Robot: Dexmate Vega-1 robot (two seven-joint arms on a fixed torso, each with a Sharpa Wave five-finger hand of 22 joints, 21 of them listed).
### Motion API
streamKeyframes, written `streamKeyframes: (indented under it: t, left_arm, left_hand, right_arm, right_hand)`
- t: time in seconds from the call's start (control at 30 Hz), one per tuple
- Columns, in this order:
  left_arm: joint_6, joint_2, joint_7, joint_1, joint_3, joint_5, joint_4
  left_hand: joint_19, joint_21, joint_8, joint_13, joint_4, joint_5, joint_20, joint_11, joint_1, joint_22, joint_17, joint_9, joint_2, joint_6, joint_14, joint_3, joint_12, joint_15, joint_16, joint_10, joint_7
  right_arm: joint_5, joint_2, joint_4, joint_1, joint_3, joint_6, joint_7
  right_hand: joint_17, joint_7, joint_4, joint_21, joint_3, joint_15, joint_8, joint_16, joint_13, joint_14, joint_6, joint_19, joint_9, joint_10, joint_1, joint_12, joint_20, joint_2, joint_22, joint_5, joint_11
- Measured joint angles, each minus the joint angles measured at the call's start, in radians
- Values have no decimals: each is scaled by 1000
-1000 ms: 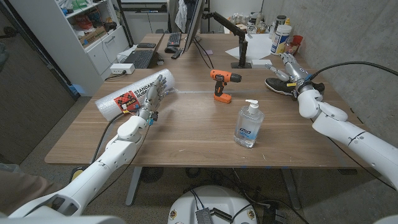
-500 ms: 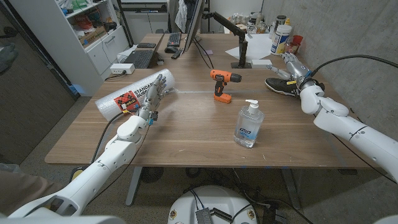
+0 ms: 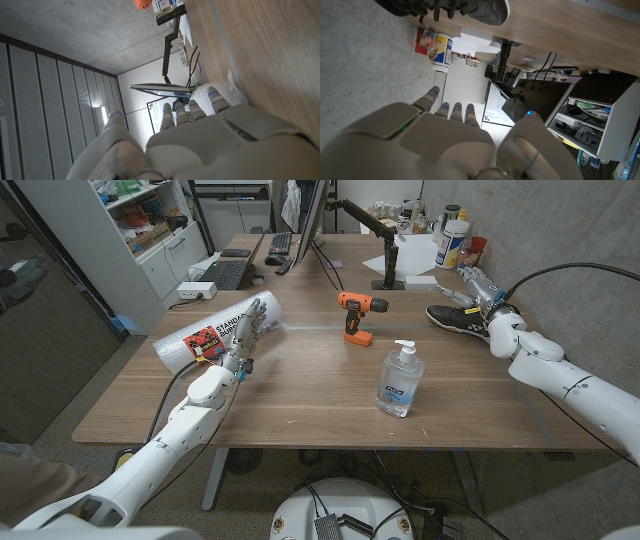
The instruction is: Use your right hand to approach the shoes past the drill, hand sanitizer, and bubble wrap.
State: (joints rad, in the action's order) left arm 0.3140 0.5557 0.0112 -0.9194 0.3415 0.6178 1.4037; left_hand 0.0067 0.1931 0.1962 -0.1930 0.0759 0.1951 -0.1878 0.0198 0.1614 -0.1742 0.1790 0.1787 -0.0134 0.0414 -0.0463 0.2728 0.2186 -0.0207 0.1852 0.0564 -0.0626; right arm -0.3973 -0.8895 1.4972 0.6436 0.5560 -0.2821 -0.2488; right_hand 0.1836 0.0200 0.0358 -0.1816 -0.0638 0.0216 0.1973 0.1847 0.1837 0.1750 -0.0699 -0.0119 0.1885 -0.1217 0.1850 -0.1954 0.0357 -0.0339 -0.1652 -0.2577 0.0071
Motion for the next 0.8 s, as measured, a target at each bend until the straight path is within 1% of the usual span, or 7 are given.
streamKeyframes:
  t: [0.07,0.1,0.2,0.8]
  left_arm:
    - [0,1,0,0,-1,0,0]
    - [0,1,2,0,-1,0,0]
    - [0,1,2,0,-1,-1,1]
    - [-4,3,7,-2,-1,-4,10]
  left_hand:
    - [0,0,0,0,0,0,0,0,0,0,0,0,0,0,0,0,0,0,0,0,0]
    - [0,0,0,0,0,0,0,0,0,0,0,0,0,0,0,0,0,0,0,0,0]
    - [0,0,0,0,0,0,0,0,0,0,0,0,0,0,0,0,0,0,0,0,0]
    - [0,0,0,0,0,0,0,0,0,0,0,0,0,0,0,0,0,0,0,0,0]
  right_arm:
    - [0,0,0,0,0,-1,1]
    - [0,1,-16,-9,5,-1,1]
    - [-1,2,-29,-15,9,-2,2]
    - [-7,15,-116,-62,46,-20,8]
  right_hand:
    - [0,2,-1,0,1,0,0,0,0,0,-2,0,0,0,0,0,0,0,0,0,0]
    - [0,2,-3,0,3,0,0,0,0,0,-2,0,0,0,0,0,0,0,0,0,0]
    - [0,7,-3,0,3,0,0,0,0,0,4,0,0,0,0,0,0,0,0,0,0]
    - [0,7,-3,0,3,6,0,0,0,-6,4,0,0,4,0,0,0,0,0,0,-4]
